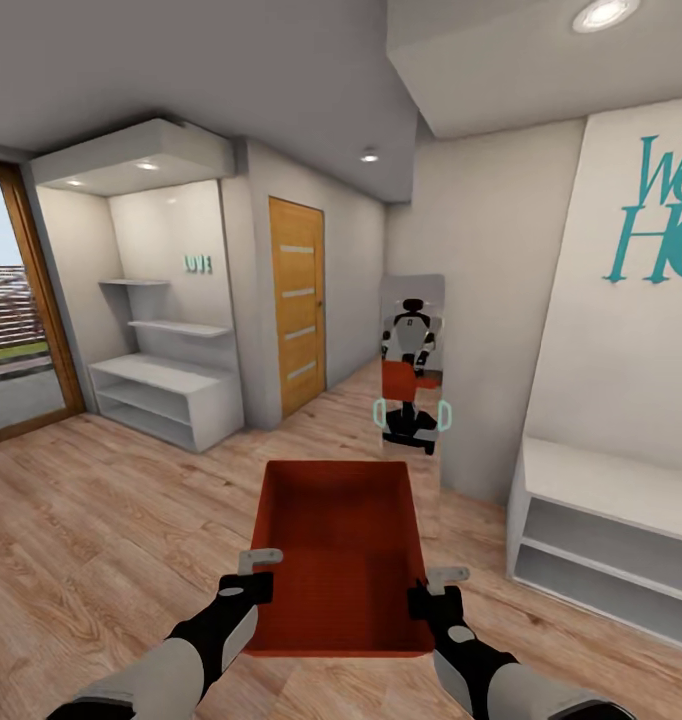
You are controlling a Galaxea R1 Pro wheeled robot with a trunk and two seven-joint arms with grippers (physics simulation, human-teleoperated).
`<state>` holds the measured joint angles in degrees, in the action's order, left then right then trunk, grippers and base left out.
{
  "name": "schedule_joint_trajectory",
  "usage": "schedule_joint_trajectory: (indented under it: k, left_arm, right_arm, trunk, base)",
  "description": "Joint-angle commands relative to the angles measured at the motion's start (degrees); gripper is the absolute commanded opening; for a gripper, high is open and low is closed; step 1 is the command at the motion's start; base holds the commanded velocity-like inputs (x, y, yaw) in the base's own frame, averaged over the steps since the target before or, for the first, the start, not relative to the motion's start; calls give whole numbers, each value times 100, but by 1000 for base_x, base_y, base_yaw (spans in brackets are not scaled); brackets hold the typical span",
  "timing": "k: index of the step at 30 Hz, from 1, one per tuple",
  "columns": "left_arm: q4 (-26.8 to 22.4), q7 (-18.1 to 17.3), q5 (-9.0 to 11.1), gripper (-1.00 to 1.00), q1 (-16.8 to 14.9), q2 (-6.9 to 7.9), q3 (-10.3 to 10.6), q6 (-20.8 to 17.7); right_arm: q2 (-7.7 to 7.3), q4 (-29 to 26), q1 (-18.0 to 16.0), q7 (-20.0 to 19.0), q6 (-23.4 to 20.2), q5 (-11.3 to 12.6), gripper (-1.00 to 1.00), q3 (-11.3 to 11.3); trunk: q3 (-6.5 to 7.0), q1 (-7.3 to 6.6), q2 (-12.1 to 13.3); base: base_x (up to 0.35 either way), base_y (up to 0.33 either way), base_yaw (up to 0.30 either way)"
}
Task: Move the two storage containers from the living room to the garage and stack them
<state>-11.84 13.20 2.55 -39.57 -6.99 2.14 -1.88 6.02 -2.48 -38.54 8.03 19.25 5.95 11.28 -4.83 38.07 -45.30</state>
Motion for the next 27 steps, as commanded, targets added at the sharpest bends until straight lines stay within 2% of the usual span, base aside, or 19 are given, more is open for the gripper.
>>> schedule_joint_trajectory:
  k: [1, 4, 8, 12, 15, 22, 27]
  left_arm:
    - [-26, 56, -6, -100, -7, 23, -9, -23]
    - [12, 54, 0, -100, -7, 0, 0, -8]
    - [27, 38, -164, -100, -7, -3, -106, 7]
    - [31, 14, -362, -100, -7, -4, -302, 11]
    - [32, -1, -402, -100, -7, -4, -402, 12]
    - [33, -12, -404, -100, -7, -4, -415, 10]
    - [33, -11, -432, -100, -7, -6, -432, 10]
  right_arm:
    - [-22, 11, -3, 18, 35, 93, -100, 84]
    - [-11, 11, -2, 15, 52, 111, -100, 114]
    - [-6, 11, -2, 14, 127, 144, -100, 112]
    - [-4, 11, 0, 15, 131, 291, -100, 251]
    - [-4, 15, 0, 19, 130, 451, -100, 409]
    - [-6, 34, -1, 21, 148, 882, -100, 828]
    - [-12, 37, -3, 18, 158, 1275, -100, 1208]
  trunk:
    - [-10, 1, -8]
    - [-10, 1, -8]
    - [-10, 1, -8]
    - [-10, 1, -8]
    - [-10, 1, -8]
    - [-10, 1, -8]
    - [-10, 1, -8]
  base:
    - [7, 0, 0]
    - [68, 0, 0]
    - [195, 0, 0]
    - [286, 0, 0]
    - [312, 0, 0]
    - [319, 0, 15]
    - [321, 0, 235]
